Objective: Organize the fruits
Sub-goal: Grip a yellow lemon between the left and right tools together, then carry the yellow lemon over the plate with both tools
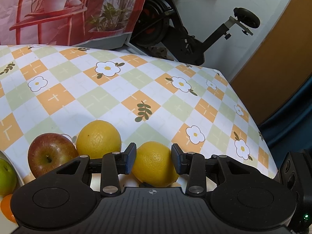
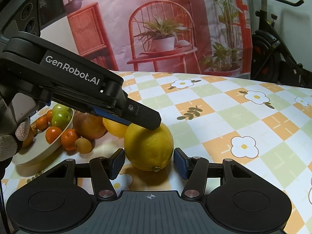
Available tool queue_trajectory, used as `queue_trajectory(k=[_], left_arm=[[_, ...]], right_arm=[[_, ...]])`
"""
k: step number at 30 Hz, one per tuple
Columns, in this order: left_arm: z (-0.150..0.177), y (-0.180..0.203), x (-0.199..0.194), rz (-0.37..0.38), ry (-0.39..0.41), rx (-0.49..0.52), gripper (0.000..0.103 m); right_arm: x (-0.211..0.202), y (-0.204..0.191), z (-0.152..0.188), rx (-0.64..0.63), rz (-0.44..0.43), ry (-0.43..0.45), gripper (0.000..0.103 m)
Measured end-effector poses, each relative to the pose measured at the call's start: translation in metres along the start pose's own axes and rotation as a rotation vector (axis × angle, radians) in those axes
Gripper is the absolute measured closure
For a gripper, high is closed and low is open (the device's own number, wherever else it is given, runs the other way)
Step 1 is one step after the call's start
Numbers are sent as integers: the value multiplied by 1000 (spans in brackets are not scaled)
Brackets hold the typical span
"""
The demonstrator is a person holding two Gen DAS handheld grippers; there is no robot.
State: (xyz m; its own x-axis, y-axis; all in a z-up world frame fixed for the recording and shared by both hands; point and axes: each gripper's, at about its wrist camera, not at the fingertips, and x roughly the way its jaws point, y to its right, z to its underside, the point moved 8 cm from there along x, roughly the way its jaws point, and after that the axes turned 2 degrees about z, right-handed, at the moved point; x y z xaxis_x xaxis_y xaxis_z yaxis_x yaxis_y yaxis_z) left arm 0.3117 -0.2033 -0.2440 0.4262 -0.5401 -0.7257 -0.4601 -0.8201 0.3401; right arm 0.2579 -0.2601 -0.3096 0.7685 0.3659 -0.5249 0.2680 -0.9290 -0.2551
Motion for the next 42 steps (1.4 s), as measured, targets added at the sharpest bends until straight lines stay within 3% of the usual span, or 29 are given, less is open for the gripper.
queue_trajectory(k=[21,42], left_arm=[[7,1,-9,1,4,15,62],[26,-3,-47,0,27,45,61]], right_arm=[[-7,-8,3,-40,-12,16,54],[-26,-43,9,-69,-22,46,54]])
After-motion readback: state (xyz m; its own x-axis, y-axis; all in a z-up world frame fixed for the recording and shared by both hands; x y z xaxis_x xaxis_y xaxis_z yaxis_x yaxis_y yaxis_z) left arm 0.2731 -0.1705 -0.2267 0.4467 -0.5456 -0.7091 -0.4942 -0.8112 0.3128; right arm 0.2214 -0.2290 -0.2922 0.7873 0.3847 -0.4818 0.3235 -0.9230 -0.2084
